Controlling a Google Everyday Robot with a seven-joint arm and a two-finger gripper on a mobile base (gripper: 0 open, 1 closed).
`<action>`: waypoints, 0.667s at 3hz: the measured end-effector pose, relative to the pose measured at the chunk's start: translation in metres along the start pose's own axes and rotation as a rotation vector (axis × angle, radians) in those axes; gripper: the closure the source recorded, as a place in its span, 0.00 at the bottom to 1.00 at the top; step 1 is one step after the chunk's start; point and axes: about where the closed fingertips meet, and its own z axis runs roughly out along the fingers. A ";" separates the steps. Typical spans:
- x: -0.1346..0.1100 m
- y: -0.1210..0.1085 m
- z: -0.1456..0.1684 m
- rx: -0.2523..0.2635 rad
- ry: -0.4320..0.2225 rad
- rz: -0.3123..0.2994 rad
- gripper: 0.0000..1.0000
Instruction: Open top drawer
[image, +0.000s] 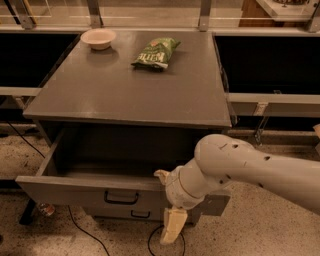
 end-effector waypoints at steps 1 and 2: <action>0.004 0.025 0.008 -0.031 -0.003 -0.028 0.00; 0.006 0.038 0.010 -0.054 -0.009 -0.040 0.00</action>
Offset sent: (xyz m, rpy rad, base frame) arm -0.0955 -0.0202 -0.0390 0.0317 0.0739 0.1459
